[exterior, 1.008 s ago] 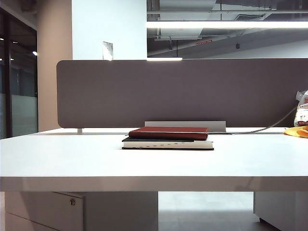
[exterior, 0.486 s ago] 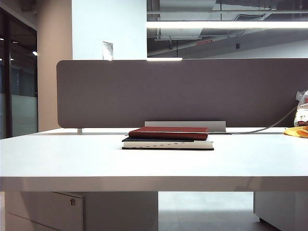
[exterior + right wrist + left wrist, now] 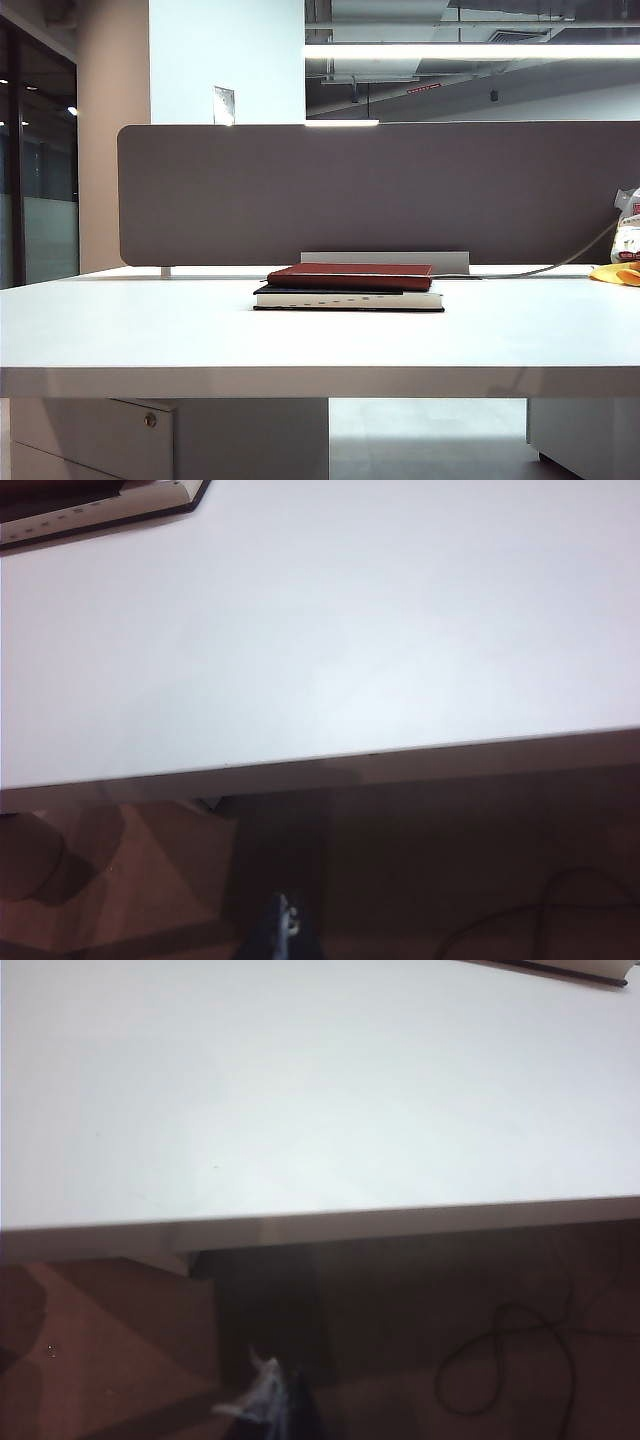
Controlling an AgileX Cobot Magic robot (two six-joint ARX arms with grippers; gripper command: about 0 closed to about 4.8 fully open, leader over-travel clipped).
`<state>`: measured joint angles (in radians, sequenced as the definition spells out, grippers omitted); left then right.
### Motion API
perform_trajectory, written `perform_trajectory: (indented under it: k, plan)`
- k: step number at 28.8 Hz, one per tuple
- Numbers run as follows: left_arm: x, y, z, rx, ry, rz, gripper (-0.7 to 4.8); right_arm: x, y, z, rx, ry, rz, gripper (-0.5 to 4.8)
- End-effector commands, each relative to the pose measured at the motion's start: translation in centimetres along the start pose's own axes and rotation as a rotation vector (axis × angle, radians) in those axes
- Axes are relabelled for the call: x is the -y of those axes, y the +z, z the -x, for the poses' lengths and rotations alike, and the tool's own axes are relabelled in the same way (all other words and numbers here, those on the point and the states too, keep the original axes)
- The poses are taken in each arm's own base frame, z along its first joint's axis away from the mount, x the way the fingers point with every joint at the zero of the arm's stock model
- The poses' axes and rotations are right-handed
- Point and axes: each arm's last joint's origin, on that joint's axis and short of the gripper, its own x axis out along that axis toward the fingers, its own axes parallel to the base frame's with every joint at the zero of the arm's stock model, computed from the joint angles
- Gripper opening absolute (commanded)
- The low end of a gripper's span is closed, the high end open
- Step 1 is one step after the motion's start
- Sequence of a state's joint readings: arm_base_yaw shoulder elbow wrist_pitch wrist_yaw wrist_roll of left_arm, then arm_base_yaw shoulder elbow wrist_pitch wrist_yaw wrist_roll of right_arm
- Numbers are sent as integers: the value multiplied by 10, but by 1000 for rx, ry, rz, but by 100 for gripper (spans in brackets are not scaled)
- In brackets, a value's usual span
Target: Pick up the red book and place it on top of the black book.
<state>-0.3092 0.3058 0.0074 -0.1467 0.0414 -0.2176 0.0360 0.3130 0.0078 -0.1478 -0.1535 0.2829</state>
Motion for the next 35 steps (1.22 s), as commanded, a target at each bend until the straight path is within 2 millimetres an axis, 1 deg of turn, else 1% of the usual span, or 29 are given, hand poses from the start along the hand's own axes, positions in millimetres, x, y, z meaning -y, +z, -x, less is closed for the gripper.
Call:
perform_trajectory:
  k: [1,4,9,15,18,20,24,27,35]
  plan:
    - [0,0,0,5,-1,-1,-6,0,1,0,13,6,6,-1]
    - [0,1,1,11,-1,-1,-6,0,1,0,13,6,6,-1]
    - [1,5,5,72,-14,-3,-6,-1,3,2,49,16,11,-1]
    - [2,11,11,171,-29,-4,-6,-6,13,14,222,67,39,-1]
    - [-2,14,15,225,-13,8,-6,-8,17,21,305,89,52,-1]
    - [-7,17,17,262,27,23,-6,-9,20,22,332,96,56,-1]
    - [-16,20,22,325,127,52,-6,-9,20,22,340,97,57,-1]
    - [-20,21,24,347,164,62,-6,-9,20,22,339,97,57,-1]
    - [-21,21,24,347,169,64,-6,-9,20,22,339,97,57,-1]
